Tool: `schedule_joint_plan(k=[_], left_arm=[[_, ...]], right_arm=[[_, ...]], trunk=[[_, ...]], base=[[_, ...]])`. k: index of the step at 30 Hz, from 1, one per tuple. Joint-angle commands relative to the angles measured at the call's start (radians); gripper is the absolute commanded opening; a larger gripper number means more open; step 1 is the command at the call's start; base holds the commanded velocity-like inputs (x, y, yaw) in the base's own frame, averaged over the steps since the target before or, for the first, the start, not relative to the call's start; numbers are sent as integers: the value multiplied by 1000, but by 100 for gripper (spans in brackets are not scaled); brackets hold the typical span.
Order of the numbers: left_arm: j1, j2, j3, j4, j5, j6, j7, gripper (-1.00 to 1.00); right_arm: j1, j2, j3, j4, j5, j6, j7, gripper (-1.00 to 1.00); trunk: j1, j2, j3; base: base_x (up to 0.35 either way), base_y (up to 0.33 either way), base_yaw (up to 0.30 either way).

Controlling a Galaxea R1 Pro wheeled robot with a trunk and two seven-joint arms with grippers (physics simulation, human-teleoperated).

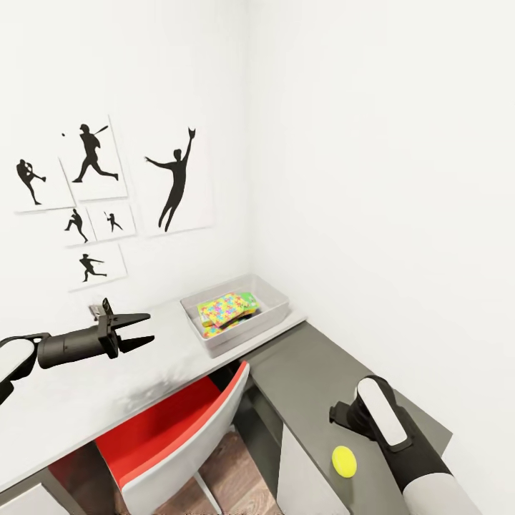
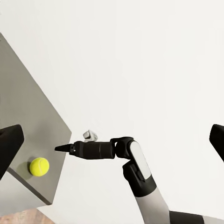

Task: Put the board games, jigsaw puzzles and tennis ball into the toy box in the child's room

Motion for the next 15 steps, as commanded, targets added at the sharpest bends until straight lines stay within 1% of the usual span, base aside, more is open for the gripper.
schedule_joint_plan(k=[1, 8, 12, 15], left_arm=[[-2, 1, -3, 1, -3, 0, -8, 100], [-1, 6, -3, -12, 1, 2, -13, 100], [2, 9, -3, -47, 2, 2, -35, 100], [20, 29, -3, -104, 1, 2, -75, 100]], right_arm=[[-1, -1, 3, 0, -9, 3, -10, 100], [-6, -1, 3, 1, -9, 2, -10, 100], [-7, 0, 3, 2, -10, 2, -10, 100], [-7, -1, 3, 2, -10, 2, -10, 100]], trunk=[[1, -3, -4], [1, -3, -15], [1, -3, -22], [1, -3, -27]], base=[[0, 0, 0], [0, 0, 0], [0, 0, 0], [0, 0, 0]])
